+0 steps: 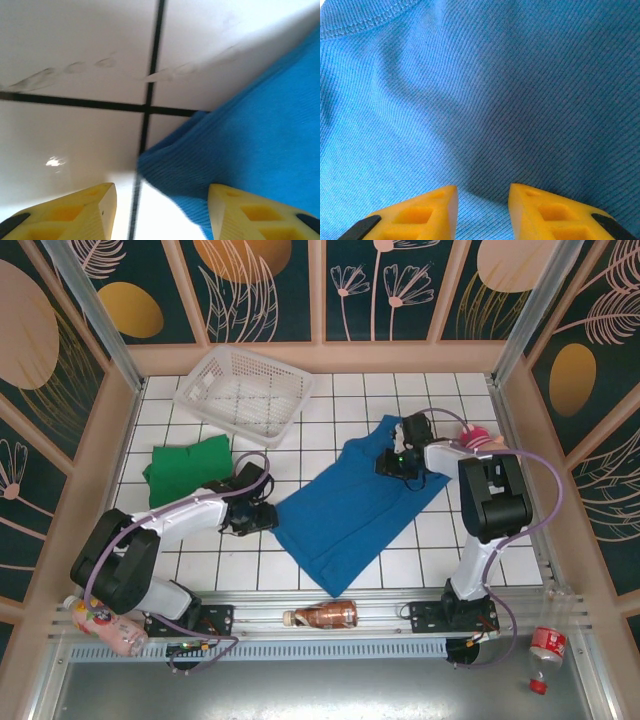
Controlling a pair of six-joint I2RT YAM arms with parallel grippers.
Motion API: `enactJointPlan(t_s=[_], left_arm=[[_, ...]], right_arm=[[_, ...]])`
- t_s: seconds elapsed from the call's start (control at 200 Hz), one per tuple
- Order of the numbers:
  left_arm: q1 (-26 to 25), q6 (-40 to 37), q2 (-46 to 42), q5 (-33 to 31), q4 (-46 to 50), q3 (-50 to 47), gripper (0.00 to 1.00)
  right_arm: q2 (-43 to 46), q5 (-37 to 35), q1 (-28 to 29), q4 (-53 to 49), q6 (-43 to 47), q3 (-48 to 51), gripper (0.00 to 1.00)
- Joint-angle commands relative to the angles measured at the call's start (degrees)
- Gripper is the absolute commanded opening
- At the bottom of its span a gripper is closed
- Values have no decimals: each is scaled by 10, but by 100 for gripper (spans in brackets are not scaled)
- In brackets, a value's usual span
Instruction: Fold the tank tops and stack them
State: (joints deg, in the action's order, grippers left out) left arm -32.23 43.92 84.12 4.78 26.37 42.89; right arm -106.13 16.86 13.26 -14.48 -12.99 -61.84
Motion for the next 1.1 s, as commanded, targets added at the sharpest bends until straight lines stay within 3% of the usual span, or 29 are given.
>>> enactJointPlan(t_s=[0.0,0.21,0.42,0.831,0.996,1.096], left_arm=[[1,-11,18,30,-43,9,51],[1,-25,48,-8,-39,29,49],[3,-18,51,-1,-72,27,47],[4,-29,54,-6,-74,56,27],[6,-34,45,-32,-49,61,26],[8,-30,50,-22,-59,53,32]], right_arm=[[7,-14,4,-41,10,-42,35],[-38,-12,34,-20,23,-135,42],[-99,-42,69,12,40,-195,45],[-175,-140,111,31,91,-262,47],[-192,-172,133,31,112,-274,47],[-205,-192,142,16,121,-278,47]])
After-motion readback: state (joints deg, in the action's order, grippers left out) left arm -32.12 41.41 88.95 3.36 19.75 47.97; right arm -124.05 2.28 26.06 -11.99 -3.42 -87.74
